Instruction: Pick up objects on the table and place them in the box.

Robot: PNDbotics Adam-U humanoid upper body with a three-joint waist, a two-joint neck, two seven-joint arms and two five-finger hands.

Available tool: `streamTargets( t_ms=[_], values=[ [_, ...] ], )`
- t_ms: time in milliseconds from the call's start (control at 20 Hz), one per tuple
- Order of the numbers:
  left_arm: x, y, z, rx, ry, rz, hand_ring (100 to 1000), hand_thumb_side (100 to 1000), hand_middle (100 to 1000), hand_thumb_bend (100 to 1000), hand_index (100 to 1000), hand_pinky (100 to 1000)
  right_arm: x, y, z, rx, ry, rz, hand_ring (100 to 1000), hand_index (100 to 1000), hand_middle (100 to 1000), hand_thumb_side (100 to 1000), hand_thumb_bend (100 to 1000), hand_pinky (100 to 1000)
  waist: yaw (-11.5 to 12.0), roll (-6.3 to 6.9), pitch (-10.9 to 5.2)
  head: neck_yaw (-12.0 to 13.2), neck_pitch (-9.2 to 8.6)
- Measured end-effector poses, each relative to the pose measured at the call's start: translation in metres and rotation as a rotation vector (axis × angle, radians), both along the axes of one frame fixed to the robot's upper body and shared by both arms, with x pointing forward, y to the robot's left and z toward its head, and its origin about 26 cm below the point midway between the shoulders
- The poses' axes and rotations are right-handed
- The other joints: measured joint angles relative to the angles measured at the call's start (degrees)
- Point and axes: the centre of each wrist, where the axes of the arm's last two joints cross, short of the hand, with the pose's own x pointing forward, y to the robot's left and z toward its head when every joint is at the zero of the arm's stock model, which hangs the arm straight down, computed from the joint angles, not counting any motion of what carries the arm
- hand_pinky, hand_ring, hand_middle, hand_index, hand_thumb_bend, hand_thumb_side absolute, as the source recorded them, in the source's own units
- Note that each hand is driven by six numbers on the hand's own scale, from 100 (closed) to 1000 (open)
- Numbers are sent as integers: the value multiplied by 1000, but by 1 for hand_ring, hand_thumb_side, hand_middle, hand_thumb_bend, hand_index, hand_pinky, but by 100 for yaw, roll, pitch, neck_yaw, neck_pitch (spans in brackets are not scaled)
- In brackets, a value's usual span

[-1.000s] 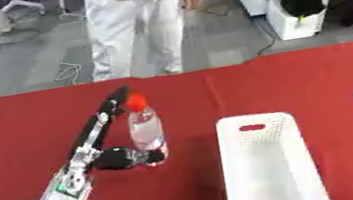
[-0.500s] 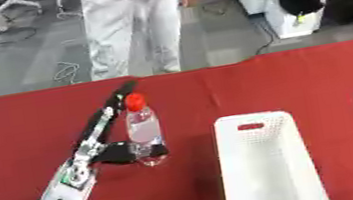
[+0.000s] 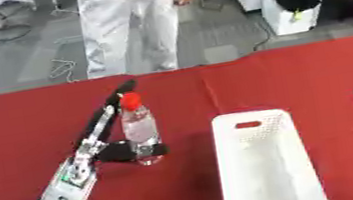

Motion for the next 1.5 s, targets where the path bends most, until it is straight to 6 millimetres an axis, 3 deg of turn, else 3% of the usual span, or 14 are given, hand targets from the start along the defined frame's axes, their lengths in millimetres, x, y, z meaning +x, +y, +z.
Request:
streamTargets(
  t_ms=[450,550,600,650,700,800,850,1000,1050,1100,1150,1200,1300,1500],
  values=[
    [1,1,-6,4,4,11,1000,357,1000,917,1000,911,0,2,7,14,-21,12,802,848,802,999,100,802,-102,-41,73,18,-1],
    [1,0,-8,2,10,12,1000,356,1000,911,1000,864,0,2,7,15,-22,13,802,848,801,999,100,802,-118,-41,93,45,-3],
    [1,1,-9,2,10,14,1000,354,1000,907,1000,753,0,2,7,16,-22,13,802,848,801,999,100,802,-128,-42,96,50,-4],
    [2,1,-9,2,11,15,1000,354,1000,907,1000,767,0,2,7,17,-22,14,802,848,801,999,100,802,-144,-43,96,51,-4],
    [2,0,-10,1,10,14,1000,342,1000,899,975,657,0,3,7,19,-22,14,802,848,802,1000,100,802,-150,-43,97,51,-5],
    [2,-2,-11,0,5,17,959,312,1000,879,929,593,0,3,7,20,-22,15,802,848,801,999,100,802,-158,-41,97,51,-5],
    [2,-2,-11,0,2,21,973,319,1000,883,940,609,0,3,7,20,-22,15,802,848,801,999,100,802,-159,-35,97,51,-5],
    [2,-2,-12,-11,-9,47,807,230,862,819,805,363,0,3,7,19,-22,14,802,848,801,1000,100,802,-153,20,87,50,2],
    [2,-2,-13,-18,-12,60,739,192,805,665,752,271,0,2,7,17,-21,14,802,848,801,1000,100,802,-144,52,74,49,4],
    [2,-2,-13,-26,-16,76,632,122,732,408,681,169,0,2,7,14,-20,13,802,848,801,1000,100,802,-139,75,57,49,6],
    [2,-1,-13,-39,-20,96,540,100,644,293,608,100,0,1,7,12,-20,13,802,848,801,1000,100,802,-138,86,46,48,9],
    [2,-1,-14,-56,-23,120,462,100,564,221,540,100,0,1,7,11,-19,13,802,849,801,1000,100,802,-136,90,41,48,11],
    [3,0,-15,-97,-32,175,366,100,477,179,466,100,0,1,7,10,-17,13,802,849,801,1000,100,802,-130,99,37,48,13],
    [4,0,-17,-161,-49,262,310,100,432,225,417,100,-1,1,5,9,-13,11,802,849,801,1000,100,802,-127,107,30,48,26]
  ],
)
